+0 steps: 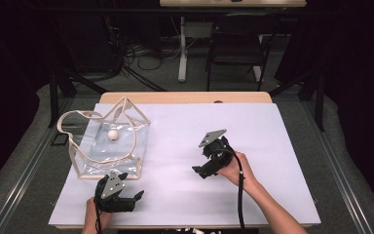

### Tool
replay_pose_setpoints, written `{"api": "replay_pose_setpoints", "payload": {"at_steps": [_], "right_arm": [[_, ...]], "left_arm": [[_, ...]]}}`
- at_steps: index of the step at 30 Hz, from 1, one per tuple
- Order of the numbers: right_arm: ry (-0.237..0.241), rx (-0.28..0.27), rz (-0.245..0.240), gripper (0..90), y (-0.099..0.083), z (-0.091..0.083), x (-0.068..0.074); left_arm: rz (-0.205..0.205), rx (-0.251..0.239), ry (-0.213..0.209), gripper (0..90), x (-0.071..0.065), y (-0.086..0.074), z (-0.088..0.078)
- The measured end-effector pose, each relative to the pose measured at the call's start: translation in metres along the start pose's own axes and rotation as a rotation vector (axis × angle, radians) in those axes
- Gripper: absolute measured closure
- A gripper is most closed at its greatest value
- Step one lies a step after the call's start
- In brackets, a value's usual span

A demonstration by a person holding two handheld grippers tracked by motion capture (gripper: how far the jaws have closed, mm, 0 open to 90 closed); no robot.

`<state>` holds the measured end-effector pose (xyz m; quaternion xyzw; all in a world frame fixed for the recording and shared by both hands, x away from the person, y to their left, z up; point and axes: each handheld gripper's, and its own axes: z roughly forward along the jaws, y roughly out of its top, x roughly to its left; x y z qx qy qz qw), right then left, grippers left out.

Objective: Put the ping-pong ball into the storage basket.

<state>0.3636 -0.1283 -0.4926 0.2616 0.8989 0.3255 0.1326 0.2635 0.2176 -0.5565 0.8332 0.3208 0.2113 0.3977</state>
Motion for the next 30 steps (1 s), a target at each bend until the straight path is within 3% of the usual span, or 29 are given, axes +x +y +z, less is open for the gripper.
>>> {"api": "replay_pose_setpoints", "payload": {"at_steps": [30], "right_arm": [[-0.033, 0.02, 0.057, 1.3, -0.053, -0.013, 0.006]], "left_arm": [[-0.002, 0.004, 0.002, 16.4, 0.0, 0.0, 0.001]]}}
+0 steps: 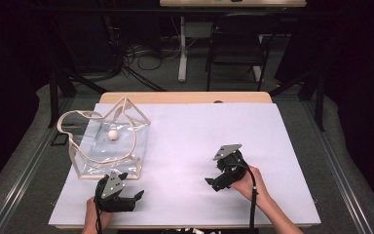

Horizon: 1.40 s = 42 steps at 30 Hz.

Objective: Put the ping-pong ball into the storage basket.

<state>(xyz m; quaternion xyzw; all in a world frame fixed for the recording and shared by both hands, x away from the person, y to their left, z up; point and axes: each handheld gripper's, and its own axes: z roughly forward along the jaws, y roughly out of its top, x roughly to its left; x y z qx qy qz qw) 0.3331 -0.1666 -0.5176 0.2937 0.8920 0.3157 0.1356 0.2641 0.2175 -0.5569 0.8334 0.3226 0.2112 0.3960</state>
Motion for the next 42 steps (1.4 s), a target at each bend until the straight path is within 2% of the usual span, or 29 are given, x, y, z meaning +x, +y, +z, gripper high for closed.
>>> {"api": "replay_pose_setpoints", "payload": {"at_steps": [42], "right_arm": [[-0.082, -0.016, 0.098, 0.0, -0.068, -0.018, 0.005]], "left_arm": [[0.001, 0.004, -0.001, 16.4, -0.001, 0.0, 0.0]]}}
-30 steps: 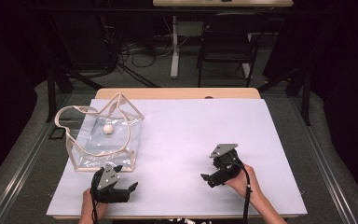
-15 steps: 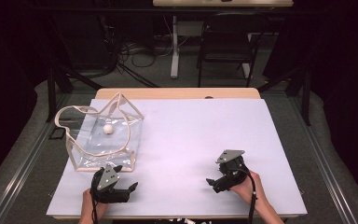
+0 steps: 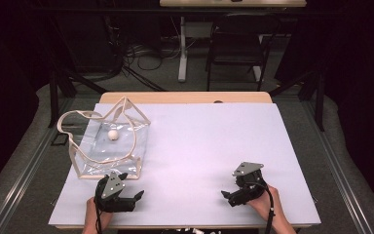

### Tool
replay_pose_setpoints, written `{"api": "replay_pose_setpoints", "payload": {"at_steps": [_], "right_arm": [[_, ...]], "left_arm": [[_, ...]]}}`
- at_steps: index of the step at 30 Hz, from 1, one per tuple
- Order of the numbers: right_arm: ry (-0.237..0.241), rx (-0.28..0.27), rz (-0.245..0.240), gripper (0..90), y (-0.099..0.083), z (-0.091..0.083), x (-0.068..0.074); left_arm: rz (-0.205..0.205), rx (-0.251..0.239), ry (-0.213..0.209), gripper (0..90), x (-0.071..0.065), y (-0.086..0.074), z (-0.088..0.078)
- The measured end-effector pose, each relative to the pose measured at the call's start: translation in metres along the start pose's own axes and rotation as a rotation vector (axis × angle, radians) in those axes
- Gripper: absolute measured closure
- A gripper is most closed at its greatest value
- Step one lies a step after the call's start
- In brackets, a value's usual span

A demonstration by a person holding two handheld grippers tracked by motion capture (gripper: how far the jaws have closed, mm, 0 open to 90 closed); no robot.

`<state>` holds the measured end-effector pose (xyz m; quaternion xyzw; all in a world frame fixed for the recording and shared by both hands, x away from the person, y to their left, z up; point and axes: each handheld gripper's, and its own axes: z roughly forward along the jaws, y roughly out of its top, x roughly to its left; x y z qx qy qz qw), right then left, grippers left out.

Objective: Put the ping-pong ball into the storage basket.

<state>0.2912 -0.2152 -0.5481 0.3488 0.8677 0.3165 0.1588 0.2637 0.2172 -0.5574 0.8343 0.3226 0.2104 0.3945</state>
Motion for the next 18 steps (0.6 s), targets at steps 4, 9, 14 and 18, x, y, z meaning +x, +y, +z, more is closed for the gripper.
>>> {"api": "replay_pose_setpoints", "payload": {"at_steps": [4, 9, 14, 18], "right_arm": [[-0.008, -0.007, 0.007, 0.0, -0.005, -0.003, 0.0], [-0.018, -0.015, 0.015, 0.0, -0.011, -0.005, 0.0], [-0.022, -0.019, 0.026, 0.0, -0.013, -0.006, 0.0], [-0.02, -0.027, 0.032, 0.0, -0.014, -0.006, -0.001]], "left_arm": [[0.001, 0.002, 0.0, 16.4, 0.0, 0.0, 0.0], [0.002, 0.002, -0.001, 16.4, 0.0, 0.0, 0.0], [0.006, 0.005, -0.001, 16.4, 0.0, 0.0, 0.0], [0.005, 0.005, 0.0, 16.4, 0.0, 0.0, 0.0]]}}
